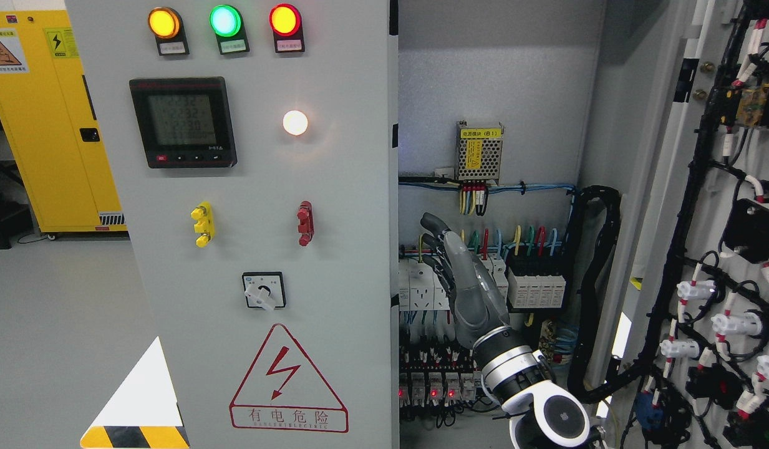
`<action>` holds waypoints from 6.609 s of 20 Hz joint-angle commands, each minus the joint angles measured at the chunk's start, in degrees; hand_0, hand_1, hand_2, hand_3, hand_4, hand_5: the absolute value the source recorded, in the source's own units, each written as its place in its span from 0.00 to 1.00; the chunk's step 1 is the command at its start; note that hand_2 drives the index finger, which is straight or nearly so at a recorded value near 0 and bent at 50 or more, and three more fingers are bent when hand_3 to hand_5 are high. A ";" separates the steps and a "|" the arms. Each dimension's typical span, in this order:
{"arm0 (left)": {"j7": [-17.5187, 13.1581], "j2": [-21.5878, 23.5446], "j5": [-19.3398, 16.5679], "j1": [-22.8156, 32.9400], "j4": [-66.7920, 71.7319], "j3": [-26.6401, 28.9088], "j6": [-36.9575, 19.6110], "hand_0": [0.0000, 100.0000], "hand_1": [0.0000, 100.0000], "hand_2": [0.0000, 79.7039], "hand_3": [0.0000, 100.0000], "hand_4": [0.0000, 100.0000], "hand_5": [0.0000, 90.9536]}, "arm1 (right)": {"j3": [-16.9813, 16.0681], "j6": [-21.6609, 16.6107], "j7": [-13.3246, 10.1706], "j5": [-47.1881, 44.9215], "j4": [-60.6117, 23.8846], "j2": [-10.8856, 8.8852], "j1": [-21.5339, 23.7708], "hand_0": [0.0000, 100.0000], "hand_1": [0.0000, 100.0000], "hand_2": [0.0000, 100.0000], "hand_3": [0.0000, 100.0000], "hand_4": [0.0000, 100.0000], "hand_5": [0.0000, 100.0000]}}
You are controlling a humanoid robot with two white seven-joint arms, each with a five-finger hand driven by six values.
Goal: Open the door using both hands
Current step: 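Reach the right hand into the cabinet behind the closed door's edge, then swing the closed door open with the right hand's back, then withdraw the right hand down out of view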
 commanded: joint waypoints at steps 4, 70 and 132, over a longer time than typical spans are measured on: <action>0.02 -0.71 0.01 0.00 0.01 0.06 -0.03 0.00 0.00 0.00 0.00 0.00 0.00 | -0.92 0.08 0.12 -6.35 5.76 -0.57 -2.77 0.22 0.01 0.00 0.00 0.00 0.00; 0.02 -0.80 0.01 0.00 0.01 0.14 -0.03 0.00 0.00 0.00 0.00 0.00 0.00 | -6.11 12.47 28.68 -11.80 12.44 -0.57 -11.82 0.22 0.01 0.00 0.00 0.00 0.00; 0.02 -0.80 0.01 0.00 0.01 0.14 -0.03 0.00 0.00 0.00 0.00 0.00 0.00 | 26.59 10.89 32.81 -16.28 -8.57 1.53 4.44 0.22 0.01 0.00 0.00 0.00 0.00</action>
